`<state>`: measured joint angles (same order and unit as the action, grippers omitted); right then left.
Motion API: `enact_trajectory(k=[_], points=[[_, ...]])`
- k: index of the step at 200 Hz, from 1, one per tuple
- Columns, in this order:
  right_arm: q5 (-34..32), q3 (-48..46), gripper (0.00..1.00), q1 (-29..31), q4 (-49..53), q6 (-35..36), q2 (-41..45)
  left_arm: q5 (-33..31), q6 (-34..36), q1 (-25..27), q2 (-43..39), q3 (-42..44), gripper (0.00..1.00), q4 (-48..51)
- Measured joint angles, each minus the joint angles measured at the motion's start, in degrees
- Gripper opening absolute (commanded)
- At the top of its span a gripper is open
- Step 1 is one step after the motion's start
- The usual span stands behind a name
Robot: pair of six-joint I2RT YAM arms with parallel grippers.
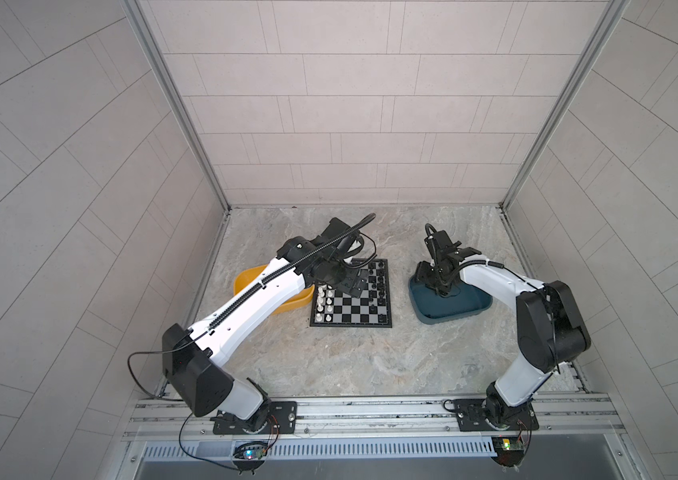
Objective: Set up the chess pieces on the board
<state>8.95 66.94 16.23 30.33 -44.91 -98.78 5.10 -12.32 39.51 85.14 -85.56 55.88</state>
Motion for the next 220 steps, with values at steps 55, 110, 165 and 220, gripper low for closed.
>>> enact_trajectory(k=[55,110,165,220], points=[[-6.1,3.2,0.69,-1.3,5.4,10.4,-2.3,0.9,-0.6,-0.1,0.1,1.1,1.0,-0.9],[-7.7,7.5,0.67,-4.6,11.4,23.8,-6.1,4.6,-1.0,-0.2,1.2,1.6,1.0,-2.5],[-1.5,10.5,0.66,-7.7,12.4,31.1,-12.9,6.4,-1.2,-0.3,2.4,1.6,1.0,-2.5],[4.2,10.5,0.61,-8.4,10.3,32.5,-12.9,7.6,-1.1,-0.7,2.6,1.6,1.0,-2.5]])
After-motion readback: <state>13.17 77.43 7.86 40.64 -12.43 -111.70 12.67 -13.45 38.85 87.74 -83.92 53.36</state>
